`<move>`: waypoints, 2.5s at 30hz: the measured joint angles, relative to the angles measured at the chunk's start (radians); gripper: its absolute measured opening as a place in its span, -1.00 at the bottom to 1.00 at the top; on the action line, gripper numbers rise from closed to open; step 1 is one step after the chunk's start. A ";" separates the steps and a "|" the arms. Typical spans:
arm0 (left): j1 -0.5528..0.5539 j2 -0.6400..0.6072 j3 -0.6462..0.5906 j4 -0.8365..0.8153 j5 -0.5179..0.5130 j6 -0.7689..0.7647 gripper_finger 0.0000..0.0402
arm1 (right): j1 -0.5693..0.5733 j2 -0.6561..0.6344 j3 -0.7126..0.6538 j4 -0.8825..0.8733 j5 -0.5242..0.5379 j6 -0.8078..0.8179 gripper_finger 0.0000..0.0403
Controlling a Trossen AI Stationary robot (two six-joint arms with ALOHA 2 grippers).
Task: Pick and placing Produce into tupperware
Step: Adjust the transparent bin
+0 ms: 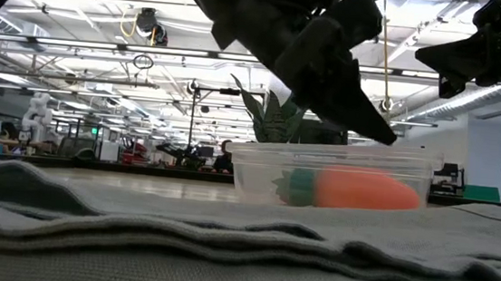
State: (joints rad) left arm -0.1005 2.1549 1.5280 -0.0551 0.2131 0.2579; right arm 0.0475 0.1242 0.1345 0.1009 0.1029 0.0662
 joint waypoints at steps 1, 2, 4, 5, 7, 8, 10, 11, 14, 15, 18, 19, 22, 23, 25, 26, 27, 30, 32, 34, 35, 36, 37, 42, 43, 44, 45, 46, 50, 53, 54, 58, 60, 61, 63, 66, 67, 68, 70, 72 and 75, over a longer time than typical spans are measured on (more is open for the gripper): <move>0.000 0.004 0.000 0.009 0.000 0.002 -1.00 | 0.000 0.000 0.000 0.000 0.000 0.000 -1.00; 0.000 0.006 0.000 0.004 0.000 0.002 -1.00 | 0.000 0.000 0.000 0.000 0.000 0.000 -1.00; 0.000 0.006 0.000 0.003 -0.001 0.002 -1.00 | 0.000 0.001 0.000 0.002 0.000 -0.001 -1.00; 0.000 0.006 0.000 0.000 -0.001 0.005 -1.00 | 0.000 0.001 0.000 0.000 0.000 -0.002 -1.00; 0.000 0.004 0.000 -0.014 -0.018 0.014 -1.00 | 0.000 0.001 0.000 0.000 0.000 -0.002 -1.00; 0.000 0.004 0.000 -0.018 -0.041 0.020 -1.00 | 0.000 0.001 0.000 0.000 0.000 -0.002 -1.00; 0.003 0.003 0.000 -0.020 -0.087 0.035 -1.00 | 0.000 0.002 0.000 -0.001 0.000 -0.002 -1.00; 0.007 -0.005 0.000 -0.027 -0.098 0.045 -1.00 | 0.000 0.002 0.000 0.000 0.000 -0.002 -1.00; 0.030 -0.020 0.001 -0.037 -0.131 0.055 -1.00 | 0.000 0.002 0.000 -0.001 0.000 -0.002 -1.00; 0.042 -0.024 0.001 -0.059 -0.141 0.055 -1.00 | 0.000 0.002 0.000 -0.001 0.000 -0.001 -1.00; 0.082 -0.024 0.000 -0.100 -0.144 0.046 -1.00 | 0.000 0.002 0.000 -0.004 0.000 0.000 -1.00; 0.093 -0.024 0.000 -0.111 -0.144 0.036 -1.00 | 0.000 0.002 0.000 -0.006 0.000 0.000 -1.00; 0.116 -0.024 0.000 -0.130 -0.148 0.027 -1.00 | 0.000 0.002 0.000 -0.009 0.000 0.000 -1.00; 0.117 -0.024 0.000 -0.137 -0.148 0.028 -1.00 | 0.000 0.002 0.000 -0.009 0.000 0.000 -1.00; 0.118 -0.024 0.000 -0.142 -0.147 0.028 -1.00 | 0.000 0.002 0.000 -0.009 0.000 -0.001 -1.00; 0.118 -0.024 0.000 -0.149 -0.147 0.028 -1.00 | 0.000 0.002 0.000 -0.009 0.000 -0.002 -1.00; 0.118 -0.024 0.000 -0.159 -0.146 0.027 -1.00 | 0.000 0.002 0.000 -0.009 0.000 -0.002 -1.00; 0.119 -0.024 0.000 -0.214 -0.147 0.021 -1.00 | 0.000 0.002 0.000 -0.009 0.000 -0.002 -1.00; 0.119 -0.024 0.000 -0.232 -0.152 0.017 -1.00 | 0.000 0.002 0.000 -0.009 0.000 -0.002 -1.00; 0.115 -0.024 0.000 -0.241 -0.155 0.010 -1.00 | 0.000 0.002 0.000 -0.009 0.000 -0.002 -1.00; 0.112 -0.024 0.000 -0.243 -0.155 0.009 -1.00 | 0.000 0.002 0.000 -0.009 0.000 -0.002 -1.00; 0.109 -0.024 0.000 -0.246 -0.155 0.009 -1.00 | 0.000 0.002 0.000 -0.009 0.000 -0.002 -1.00; 0.106 -0.024 0.000 -0.250 -0.155 0.009 -1.00 | 0.000 0.002 0.000 -0.009 0.000 -0.003 -1.00; 0.097 -0.024 0.000 -0.292 -0.162 -0.009 -1.00 | 0.000 0.002 0.000 -0.009 0.000 -0.001 -1.00; 0.095 -0.024 0.000 -0.298 -0.163 -0.015 -1.00 | 0.000 0.002 0.000 -0.009 0.000 -0.001 -1.00; 0.093 -0.024 0.000 -0.302 -0.165 -0.022 -1.00 | 0.000 0.002 0.000 -0.009 0.000 -0.001 -1.00; 0.090 -0.024 0.000 -0.307 -0.172 -0.030 -1.00 | 0.000 0.002 0.000 -0.009 0.000 -0.001 -1.00; 0.087 -0.024 0.000 -0.314 -0.181 -0.035 -1.00 | 0.000 0.002 0.000 -0.009 0.000 0.000 -1.00; 0.070 -0.024 0.000 -0.337 -0.209 -0.062 -1.00 | 0.000 0.002 0.000 -0.009 0.000 0.000 -1.00; 0.055 -0.024 0.000 -0.353 -0.237 -0.079 -1.00 | 0.000 0.002 0.000 -0.008 0.000 0.000 -1.00; 0.051 -0.024 0.000 -0.355 -0.246 -0.084 -1.00 | 0.000 0.002 0.000 -0.008 0.000 0.000 -1.00; 0.039 -0.024 0.000 -0.361 -0.260 -0.103 -1.00 | 0.000 0.002 0.000 -0.008 0.000 0.000 -1.00; 0.035 -0.024 0.000 -0.362 -0.263 -0.111 -1.00 | 0.000 0.002 0.000 -0.008 0.000 0.000 -1.00; 0.033 -0.024 0.000 -0.362 -0.263 -0.112 -1.00 | 0.000 0.002 0.000 -0.008 0.000 0.000 -1.00; 0.032 -0.024 0.000 -0.361 -0.263 -0.113 -1.00 | 0.000 0.002 0.000 -0.008 0.000 0.001 -1.00; 0.031 -0.024 0.000 -0.356 -0.281 -0.119 -1.00 | 0.000 0.002 0.000 -0.008 0.000 0.001 -1.00; 0.031 -0.024 0.000 -0.351 -0.296 -0.120 -1.00 | 0.000 0.002 0.000 -0.008 0.000 0.001 -1.00; 0.030 -0.025 0.000 -0.347 -0.313 -0.119 -1.00 | 0.000 0.002 0.000 -0.008 0.000 0.001 -1.00; 0.033 -0.035 -0.001 -0.348 -0.336 -0.110 -1.00 | 0.000 0.002 0.000 -0.008 0.000 0.001 -1.00; 0.039 -0.051 -0.001 -0.345 -0.345 -0.099 -1.00 | 0.000 0.002 0.000 -0.008 0.000 0.001 -1.00; 0.046 -0.078 -0.001 -0.358 -0.347 -0.086 -1.00 | 0.000 0.002 0.000 -0.008 -0.001 0.001 -1.00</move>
State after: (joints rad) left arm -0.0548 2.0772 1.5269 -0.4129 -0.1337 0.1724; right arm 0.0475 0.1257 0.1345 0.0925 0.1018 0.0673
